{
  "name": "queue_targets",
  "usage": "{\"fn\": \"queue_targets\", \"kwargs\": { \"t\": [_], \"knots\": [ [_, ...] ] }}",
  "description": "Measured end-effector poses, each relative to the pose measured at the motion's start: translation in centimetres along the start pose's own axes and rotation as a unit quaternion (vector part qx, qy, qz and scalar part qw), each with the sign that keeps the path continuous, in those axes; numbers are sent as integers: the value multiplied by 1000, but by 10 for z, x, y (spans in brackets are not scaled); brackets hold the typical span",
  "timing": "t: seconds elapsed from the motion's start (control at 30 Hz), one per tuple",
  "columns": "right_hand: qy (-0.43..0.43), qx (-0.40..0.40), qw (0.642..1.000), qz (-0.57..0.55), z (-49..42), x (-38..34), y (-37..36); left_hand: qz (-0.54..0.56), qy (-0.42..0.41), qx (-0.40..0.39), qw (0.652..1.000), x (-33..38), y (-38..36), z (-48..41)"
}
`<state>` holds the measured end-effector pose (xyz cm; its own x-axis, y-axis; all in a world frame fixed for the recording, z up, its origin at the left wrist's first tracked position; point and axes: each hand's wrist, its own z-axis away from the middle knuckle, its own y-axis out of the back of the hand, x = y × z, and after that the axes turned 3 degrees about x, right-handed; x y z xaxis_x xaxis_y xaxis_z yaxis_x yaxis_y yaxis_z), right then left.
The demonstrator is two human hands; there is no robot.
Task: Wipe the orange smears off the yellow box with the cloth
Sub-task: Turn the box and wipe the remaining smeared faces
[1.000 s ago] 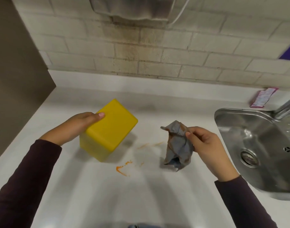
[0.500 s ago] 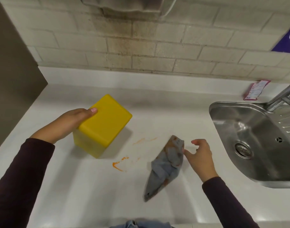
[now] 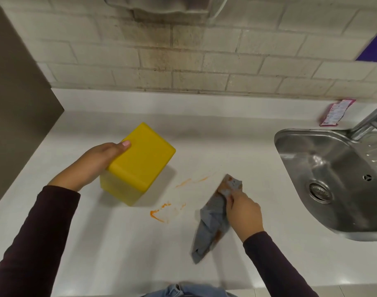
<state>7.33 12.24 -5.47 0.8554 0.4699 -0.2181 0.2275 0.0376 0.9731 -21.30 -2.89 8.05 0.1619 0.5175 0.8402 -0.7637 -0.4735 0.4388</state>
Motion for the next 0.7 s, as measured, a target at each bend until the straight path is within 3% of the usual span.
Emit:
{"fn": "queue_targets", "kwargs": {
  "t": [0.1, 0.23, 0.43, 0.7],
  "knots": [
    [-39, 56, 976, -207, -4, -7, 22, 3, 1, 6, 1000, -1, 1, 0],
    [-88, 90, 900, -417, -11, -22, 54, 5, 2, 2, 1000, -1, 2, -1],
    [-3, 185, 923, -337, -20, -18, 98, 13, 3, -2, 1000, -2, 5, 0],
    [33, 137, 960, -241, -36, -12, 125, 21, 1, -4, 1000, -3, 7, 0]
  ]
}}
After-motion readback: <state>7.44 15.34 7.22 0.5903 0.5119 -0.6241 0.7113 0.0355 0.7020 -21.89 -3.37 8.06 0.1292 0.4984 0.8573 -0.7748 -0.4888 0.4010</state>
